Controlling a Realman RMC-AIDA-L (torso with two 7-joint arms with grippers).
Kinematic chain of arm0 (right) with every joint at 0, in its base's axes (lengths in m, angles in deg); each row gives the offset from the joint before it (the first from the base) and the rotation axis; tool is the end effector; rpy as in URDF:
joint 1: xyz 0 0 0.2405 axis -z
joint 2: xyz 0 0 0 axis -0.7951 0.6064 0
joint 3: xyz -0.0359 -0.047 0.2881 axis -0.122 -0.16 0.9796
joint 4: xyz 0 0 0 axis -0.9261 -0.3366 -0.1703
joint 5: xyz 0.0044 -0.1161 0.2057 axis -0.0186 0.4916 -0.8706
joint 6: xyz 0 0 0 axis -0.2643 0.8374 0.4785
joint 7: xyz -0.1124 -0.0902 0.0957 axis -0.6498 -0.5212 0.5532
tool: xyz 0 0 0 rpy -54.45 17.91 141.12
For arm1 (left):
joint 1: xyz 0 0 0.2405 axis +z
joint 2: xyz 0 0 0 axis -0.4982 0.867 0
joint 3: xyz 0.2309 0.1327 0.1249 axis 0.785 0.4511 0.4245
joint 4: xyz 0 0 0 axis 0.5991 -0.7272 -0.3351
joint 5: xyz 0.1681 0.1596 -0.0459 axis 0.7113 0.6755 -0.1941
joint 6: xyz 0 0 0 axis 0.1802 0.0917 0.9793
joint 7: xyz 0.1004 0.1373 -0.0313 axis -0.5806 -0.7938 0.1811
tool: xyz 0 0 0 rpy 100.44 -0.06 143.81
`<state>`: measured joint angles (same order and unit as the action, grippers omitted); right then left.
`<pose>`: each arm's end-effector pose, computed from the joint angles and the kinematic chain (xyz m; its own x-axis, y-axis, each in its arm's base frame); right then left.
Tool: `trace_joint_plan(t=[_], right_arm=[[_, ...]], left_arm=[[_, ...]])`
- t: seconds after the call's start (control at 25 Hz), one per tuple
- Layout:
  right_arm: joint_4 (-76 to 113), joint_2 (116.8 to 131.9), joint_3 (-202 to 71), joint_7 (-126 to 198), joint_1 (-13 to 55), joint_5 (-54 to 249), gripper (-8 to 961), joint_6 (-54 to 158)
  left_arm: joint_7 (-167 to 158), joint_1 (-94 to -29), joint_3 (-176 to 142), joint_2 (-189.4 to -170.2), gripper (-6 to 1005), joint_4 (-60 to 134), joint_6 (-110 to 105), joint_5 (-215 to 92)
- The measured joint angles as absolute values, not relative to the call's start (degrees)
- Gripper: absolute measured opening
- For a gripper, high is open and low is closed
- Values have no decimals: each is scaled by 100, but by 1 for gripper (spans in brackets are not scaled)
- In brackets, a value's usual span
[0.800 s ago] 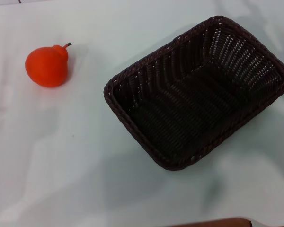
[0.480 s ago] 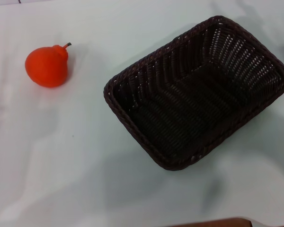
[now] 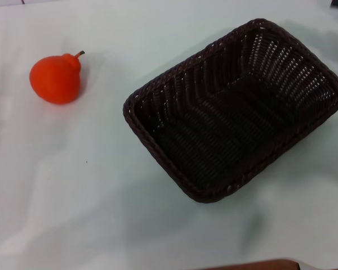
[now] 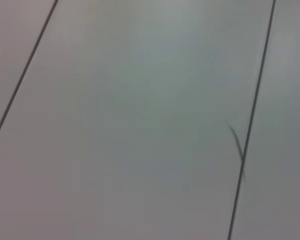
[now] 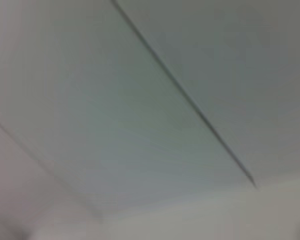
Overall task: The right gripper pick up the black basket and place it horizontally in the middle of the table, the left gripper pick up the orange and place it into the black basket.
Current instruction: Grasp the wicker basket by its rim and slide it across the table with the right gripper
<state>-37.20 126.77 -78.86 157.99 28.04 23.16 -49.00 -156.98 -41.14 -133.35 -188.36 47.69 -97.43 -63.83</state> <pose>0.3530 0.3753 0.1129 -0.2997 0.6409 0.7067 0.9358 0.3417 0.0870 -0.4036 0.2869 0.0011 0.4629 -0.2841 0.8397 0.8709 -0.0308 -0.4905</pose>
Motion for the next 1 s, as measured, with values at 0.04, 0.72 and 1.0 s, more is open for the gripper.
trace_joint_plan(t=[0.04, 0.72, 1.0], right_arm=[[-3970, 12627, -7948, 16205, 2665, 2747, 946, -5120], [-4863, 12785, -9317, 17980, 1291, 5949, 943, -5468], [-4102, 12887, -9660, 18012, 1269, 5961, 942, -4640]], left_arm=[[-15698, -4117, -13334, -18837, 908, 4779, -9736, -6382], [-15687, -4130, -13320, -18854, 907, 4896, -9620, -6339], [-15682, -4086, -13322, -18872, 908, 4885, -9614, -6339]])
